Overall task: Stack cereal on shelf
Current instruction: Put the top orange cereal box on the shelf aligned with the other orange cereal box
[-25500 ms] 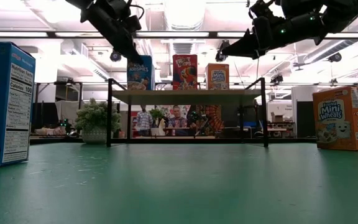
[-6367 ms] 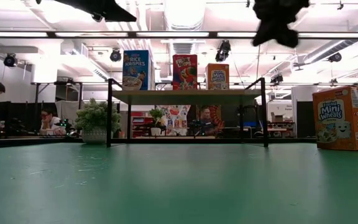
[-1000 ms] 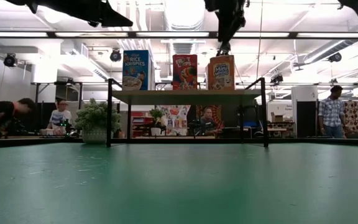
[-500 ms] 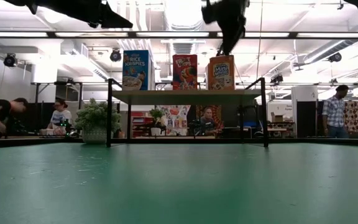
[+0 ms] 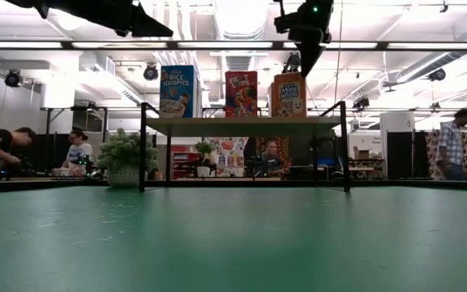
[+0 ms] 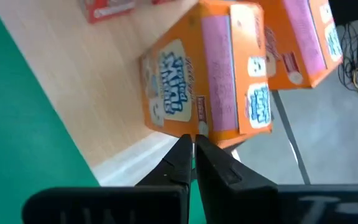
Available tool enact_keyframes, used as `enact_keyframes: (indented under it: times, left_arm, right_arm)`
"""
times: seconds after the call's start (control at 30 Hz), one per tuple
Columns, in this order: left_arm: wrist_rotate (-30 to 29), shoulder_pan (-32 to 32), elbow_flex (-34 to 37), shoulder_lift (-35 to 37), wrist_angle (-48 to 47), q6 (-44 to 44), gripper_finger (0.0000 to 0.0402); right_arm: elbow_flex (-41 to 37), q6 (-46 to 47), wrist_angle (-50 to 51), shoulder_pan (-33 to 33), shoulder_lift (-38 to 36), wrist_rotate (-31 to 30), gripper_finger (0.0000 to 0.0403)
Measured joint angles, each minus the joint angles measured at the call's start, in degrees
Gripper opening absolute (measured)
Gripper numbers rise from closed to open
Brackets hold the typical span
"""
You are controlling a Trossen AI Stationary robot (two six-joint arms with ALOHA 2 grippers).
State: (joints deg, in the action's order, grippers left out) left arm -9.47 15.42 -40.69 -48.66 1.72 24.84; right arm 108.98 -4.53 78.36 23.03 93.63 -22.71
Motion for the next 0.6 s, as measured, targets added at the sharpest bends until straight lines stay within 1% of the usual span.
enact_keyframes:
  times: [0.2, 0.4, 0.5, 0.6]
  left_arm:
    - [0.0, 0.0, 0.0, 0.0, 0.0, 0.0, 0.0]
    - [0.0, 0.0, 0.0, 0.0, 0.0, 0.0, 0.0]
    - [0.0, 0.0, 0.0, 0.0, 0.0, 0.0, 0.0]
    - [0.0, 0.0, 0.0, 0.0, 0.0, 0.0, 0.0]
  right_arm:
    - [-3.3, -0.7, -1.7, 1.7, -1.6, 0.0, 0.0009]
    - [-5.4, -0.5, -2.3, 1.9, -2.2, 0.4, 0.0009]
    - [-5.7, 0.2, -2.5, 1.8, -2.4, 3.0, 0.0009]
    - [-6.7, 0.2, -5.0, 1.7, -2.4, 5.1, 0.0009]
